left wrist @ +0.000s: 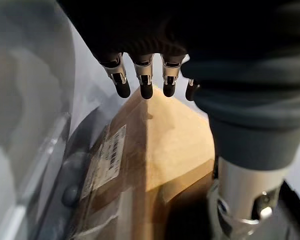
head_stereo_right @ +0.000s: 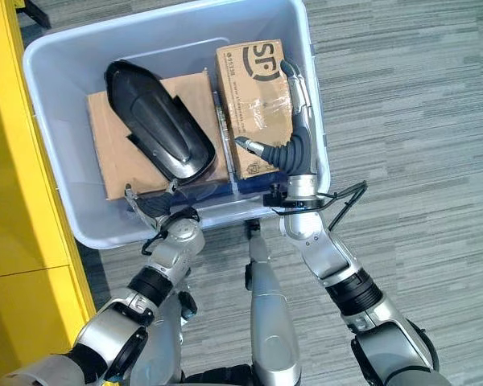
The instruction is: Move parts from the plastic box to the shelf.
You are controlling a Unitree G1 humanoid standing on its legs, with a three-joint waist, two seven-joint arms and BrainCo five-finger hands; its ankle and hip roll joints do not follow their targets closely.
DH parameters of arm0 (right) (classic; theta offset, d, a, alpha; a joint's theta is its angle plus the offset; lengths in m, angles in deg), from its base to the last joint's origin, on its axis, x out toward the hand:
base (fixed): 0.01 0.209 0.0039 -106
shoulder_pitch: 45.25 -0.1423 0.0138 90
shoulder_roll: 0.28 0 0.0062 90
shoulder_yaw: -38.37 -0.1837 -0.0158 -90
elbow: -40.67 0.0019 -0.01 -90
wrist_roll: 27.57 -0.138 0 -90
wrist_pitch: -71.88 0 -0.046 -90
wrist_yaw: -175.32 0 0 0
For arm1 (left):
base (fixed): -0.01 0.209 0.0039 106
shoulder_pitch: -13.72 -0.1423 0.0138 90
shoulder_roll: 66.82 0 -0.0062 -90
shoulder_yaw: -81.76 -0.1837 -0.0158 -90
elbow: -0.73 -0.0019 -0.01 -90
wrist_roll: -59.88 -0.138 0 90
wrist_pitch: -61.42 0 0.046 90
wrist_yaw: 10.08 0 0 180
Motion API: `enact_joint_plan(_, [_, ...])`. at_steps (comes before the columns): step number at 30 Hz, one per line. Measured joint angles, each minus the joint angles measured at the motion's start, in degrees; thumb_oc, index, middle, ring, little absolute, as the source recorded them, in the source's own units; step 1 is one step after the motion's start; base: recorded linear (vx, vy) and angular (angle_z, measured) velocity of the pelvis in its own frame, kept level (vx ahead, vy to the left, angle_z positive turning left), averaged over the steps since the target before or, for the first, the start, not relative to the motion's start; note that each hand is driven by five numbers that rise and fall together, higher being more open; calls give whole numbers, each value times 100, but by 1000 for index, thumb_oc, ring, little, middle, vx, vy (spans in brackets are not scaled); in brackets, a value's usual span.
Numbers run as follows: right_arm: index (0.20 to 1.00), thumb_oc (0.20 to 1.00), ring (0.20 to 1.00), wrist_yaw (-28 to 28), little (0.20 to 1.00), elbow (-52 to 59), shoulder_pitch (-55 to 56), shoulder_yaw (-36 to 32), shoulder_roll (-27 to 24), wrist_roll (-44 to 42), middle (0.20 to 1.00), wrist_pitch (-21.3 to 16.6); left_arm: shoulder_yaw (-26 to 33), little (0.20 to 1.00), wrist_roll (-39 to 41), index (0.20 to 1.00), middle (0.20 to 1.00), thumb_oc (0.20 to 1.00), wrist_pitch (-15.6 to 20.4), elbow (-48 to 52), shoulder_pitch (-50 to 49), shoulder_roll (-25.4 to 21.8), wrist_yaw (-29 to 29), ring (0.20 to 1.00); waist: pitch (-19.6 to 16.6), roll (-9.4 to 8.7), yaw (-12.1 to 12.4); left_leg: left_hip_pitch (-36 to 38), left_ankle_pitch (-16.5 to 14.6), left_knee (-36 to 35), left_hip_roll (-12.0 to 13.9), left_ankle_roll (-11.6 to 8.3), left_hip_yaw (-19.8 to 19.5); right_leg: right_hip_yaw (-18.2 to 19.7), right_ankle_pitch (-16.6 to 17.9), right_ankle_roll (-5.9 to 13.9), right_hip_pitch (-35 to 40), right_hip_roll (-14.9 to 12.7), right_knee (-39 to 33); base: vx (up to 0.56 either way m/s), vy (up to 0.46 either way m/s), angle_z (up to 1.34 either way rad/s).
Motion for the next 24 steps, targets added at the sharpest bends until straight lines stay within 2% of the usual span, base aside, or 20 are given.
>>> enact_joint_plan(4, [1000, 1000, 1000, -1, 1000, 0, -46, 14, 0, 0, 1000, 52, 3, 1000, -432, 1000, 1000, 1000, 122, 21, 244, -120, -228, 1000, 2, -9, -19, -26, 1, 19, 39, -1, 17, 11, -67, -43, -78, 37, 100, 45, -37, -4])
enact_joint_plan(8, [1000, 1000, 1000, -8, 1000, -2, -26, 28, 9, 15, 1000, 51, 5, 1000, -1024, 1000, 1000, 1000, 246, 315, 483, -486, -602, 1000, 2, -8, -30, -111, -8, 107, 87, 4, 2, 25, -233, -90, -282, 66, 422, 7, -42, -2])
enact_joint_plan(10, [1000, 1000, 1000, -11, 1000, -7, 9, 32, 19, 16, 1000, 53, 9, 1000, -1549, 1000, 1000, 1000, 228, 645, 647, -727, -645, 1000, 2, -9, -11, -269, -8, 216, 110, 6, 0, 39, -252, -144, -495, 70, 641, -47, -82, 1])
enact_joint_plan(14, [1000, 1000, 1000, -11, 1000, -23, 38, 54, 31, 19, 1000, 50, -28, 1000, -1847, 1000, 1000, 1000, 202, 1019, 651, -774, -611, 1000, 3, -9, 41, -405, -21, 316, 146, 13, -32, 40, -348, -198, -656, 84, 804, 13, -55, 1])
enact_joint_plan(16, [1000, 1000, 1000, -10, 1000, -21, 119, 42, 92, 20, 1000, 50, -59, 1000, -1848, 1000, 1000, 1000, 205, 1414, 413, -757, -579, 1000, 3, -9, 48, -401, -41, 335, 161, 43, -42, 34, -377, -219, -660, 92, 857, 5, -61, 1])
enact_joint_plan(19, [1000, 1000, 1000, -20, 1000, -19, 399, 30, 263, 42, 1000, 44, -101, 1000, -1843, 1000, 1000, 1000, 220, 2385, -460, -669, -247, 1000, 9, 8, 146, -419, -41, 343, 161, 44, -57, 22, -450, -228, -751, 77, 1005, -8, -57, 1])
enact_joint_plan(21, [1000, 1000, 1000, -159, 1000, -34, 654, 38, 243, 193, 1000, 43, -289, 1000, -1850, 1000, 1000, 1000, 219, 3204, -1482, -691, 172, 1000, 12, 63, 410, -509, -35, 386, 162, 54, -111, -2, -546, -274, -900, 53, 1205, -18, 0, 10])
enact_joint_plan(24, [1000, 1000, 1000, -250, 1000, -128, 553, 37, 238, 243, 1000, 39, -329, 1000, -1844, 1000, 1000, 1000, 225, 3184, -1972, -897, 315, 1000, 9, 79, 665, -616, -10, 399, 103, 86, -202, -50, -671, -276, -1092, -41, 1492, 5, 40, 19])
